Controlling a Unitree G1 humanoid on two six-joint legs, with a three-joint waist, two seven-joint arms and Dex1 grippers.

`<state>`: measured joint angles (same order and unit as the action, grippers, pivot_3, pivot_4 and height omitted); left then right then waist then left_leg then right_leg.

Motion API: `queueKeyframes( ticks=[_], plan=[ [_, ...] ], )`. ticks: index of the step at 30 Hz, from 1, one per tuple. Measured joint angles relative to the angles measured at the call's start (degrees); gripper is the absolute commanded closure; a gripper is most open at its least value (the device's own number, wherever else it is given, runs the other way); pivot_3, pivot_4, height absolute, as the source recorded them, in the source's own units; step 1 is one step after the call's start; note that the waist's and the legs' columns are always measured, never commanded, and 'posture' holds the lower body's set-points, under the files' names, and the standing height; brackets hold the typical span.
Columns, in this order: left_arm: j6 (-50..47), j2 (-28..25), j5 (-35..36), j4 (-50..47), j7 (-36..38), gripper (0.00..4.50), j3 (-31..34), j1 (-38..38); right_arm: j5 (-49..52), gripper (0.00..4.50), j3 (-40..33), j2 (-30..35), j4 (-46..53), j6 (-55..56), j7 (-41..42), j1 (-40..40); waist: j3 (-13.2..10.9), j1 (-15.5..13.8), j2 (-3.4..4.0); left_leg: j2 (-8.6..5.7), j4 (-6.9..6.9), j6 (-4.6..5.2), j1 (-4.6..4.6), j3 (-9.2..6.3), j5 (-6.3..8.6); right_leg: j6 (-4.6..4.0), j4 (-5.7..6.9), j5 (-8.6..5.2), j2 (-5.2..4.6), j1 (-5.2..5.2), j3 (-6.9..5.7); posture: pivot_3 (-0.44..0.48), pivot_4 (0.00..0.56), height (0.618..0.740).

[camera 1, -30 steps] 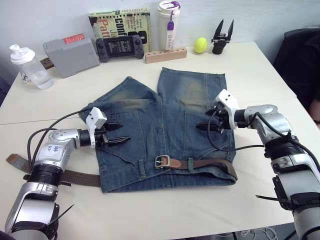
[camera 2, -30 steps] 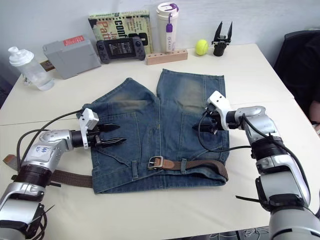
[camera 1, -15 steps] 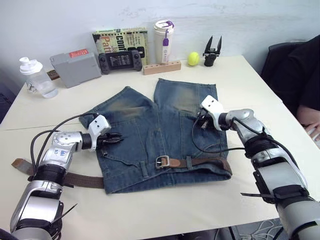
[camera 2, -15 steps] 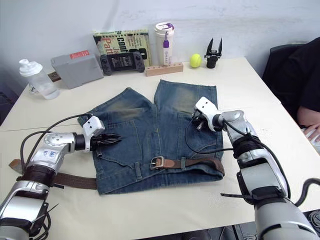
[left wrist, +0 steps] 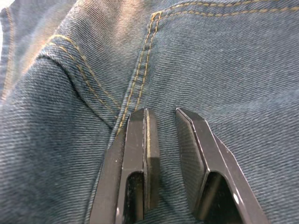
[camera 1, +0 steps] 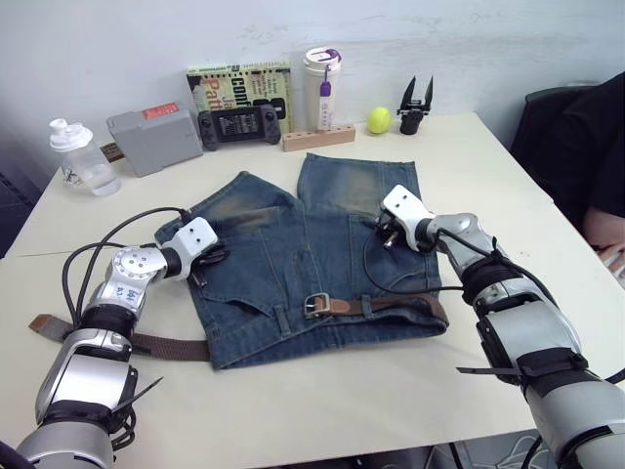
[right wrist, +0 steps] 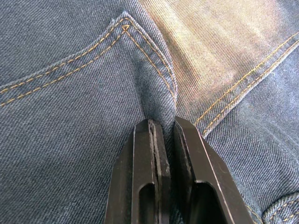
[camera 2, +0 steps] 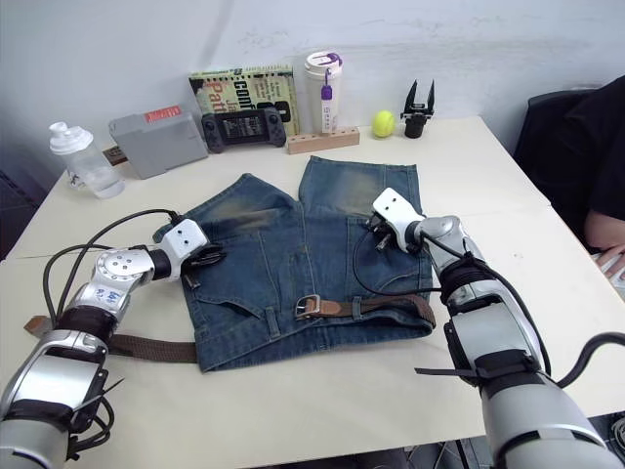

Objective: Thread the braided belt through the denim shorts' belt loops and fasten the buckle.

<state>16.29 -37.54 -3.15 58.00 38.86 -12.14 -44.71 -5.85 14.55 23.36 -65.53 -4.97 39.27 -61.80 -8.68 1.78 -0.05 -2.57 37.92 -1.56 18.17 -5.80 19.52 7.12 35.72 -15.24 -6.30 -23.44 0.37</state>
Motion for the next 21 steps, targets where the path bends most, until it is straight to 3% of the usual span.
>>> queueKeyframes(
  ticks=[14, 19, 21],
  plan=[
    [3.9, 2.8, -6.8, 9.8, -5.7, 3.54, -0.9, -6.4, -0.8, 4.44, -2.3, 1.1, 2.8, -2.9, 2.5, 1.3, 0.0, -0.2, 0.03, -0.07, -0.02, 0.00, 0.11, -0.03, 0.00, 0.09, -0.02, -0.06, -0.01, 0.01, -0.07, 0.000, 0.150, 0.712],
    [2.6, 3.6, -2.2, 9.6, -2.0, 3.54, 5.4, -5.3, 3.2, 4.44, -7.9, 0.8, 5.6, -4.6, 2.6, 3.6, -0.1, -0.2, 0.00, -0.06, -0.02, -0.01, 0.40, -0.12, -0.01, 0.09, -0.05, -0.05, -0.02, -0.26, -0.09, 0.000, 0.150, 0.712],
    [0.0, 3.7, 2.1, 6.6, 1.0, 3.54, 9.4, -3.1, 5.5, 4.44, -10.4, 0.9, 9.2, -6.7, 2.8, 5.4, -0.2, -0.1, -0.03, -0.06, 0.03, -0.03, 1.03, -0.27, -0.02, 0.10, -0.03, -0.02, -0.07, -0.83, -0.09, 0.000, 0.150, 0.712]
  ],
)
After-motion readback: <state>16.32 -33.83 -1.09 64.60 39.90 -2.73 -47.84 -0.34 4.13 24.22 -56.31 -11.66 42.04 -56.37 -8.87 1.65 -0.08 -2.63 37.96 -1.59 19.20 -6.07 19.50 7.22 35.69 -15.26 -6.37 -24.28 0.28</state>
